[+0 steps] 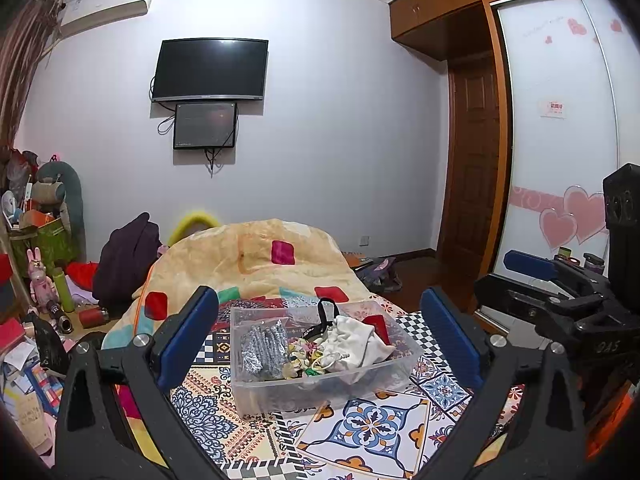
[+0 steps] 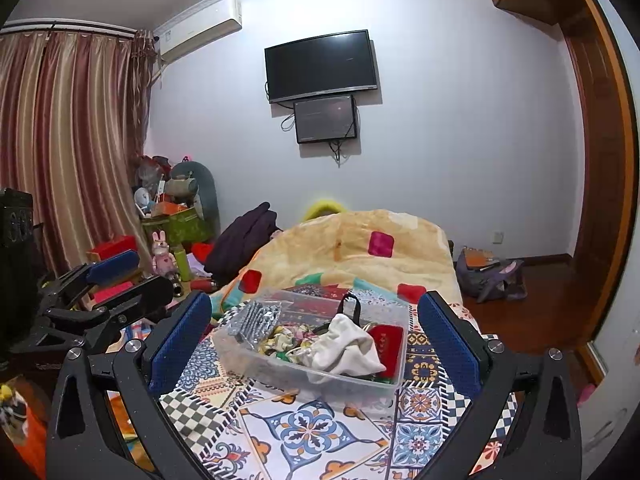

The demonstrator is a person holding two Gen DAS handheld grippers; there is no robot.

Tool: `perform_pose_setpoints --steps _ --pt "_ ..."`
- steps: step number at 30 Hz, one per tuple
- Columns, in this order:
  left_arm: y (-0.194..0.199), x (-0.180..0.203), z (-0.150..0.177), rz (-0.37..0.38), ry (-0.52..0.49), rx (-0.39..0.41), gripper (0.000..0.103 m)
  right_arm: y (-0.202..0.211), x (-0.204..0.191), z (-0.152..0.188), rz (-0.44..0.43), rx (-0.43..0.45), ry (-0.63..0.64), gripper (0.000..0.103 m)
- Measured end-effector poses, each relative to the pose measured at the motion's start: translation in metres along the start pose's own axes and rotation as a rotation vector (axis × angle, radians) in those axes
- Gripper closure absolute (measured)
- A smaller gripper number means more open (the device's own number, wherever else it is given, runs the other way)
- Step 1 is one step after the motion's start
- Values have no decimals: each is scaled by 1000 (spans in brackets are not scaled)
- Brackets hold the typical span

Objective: Organize soft objects

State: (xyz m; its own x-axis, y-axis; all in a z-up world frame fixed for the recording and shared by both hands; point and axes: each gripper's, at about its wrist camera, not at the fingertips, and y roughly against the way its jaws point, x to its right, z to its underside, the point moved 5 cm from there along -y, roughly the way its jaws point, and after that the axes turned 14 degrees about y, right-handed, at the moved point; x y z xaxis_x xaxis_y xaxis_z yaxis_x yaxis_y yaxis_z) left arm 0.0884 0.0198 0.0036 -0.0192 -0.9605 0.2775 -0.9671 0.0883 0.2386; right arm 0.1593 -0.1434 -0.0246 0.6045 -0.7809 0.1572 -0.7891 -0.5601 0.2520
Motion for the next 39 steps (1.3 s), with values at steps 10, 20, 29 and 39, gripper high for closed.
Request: perform_pose_setpoints --steps 10,20,29,39 --pt "0 0 1 0 1 -2 0 2 -1 -1 -5 2 -6 0" --pt "-1 1 5 2 2 -7 0 3 -3 -4 -10 3 -11 0" --pt "0 1 5 6 8 -9 0 2 -3 -4 -12 3 -13 0" --pt "-2 0 3 8 18 -20 0 -1 -5 -1 -19 -8 -15 0"
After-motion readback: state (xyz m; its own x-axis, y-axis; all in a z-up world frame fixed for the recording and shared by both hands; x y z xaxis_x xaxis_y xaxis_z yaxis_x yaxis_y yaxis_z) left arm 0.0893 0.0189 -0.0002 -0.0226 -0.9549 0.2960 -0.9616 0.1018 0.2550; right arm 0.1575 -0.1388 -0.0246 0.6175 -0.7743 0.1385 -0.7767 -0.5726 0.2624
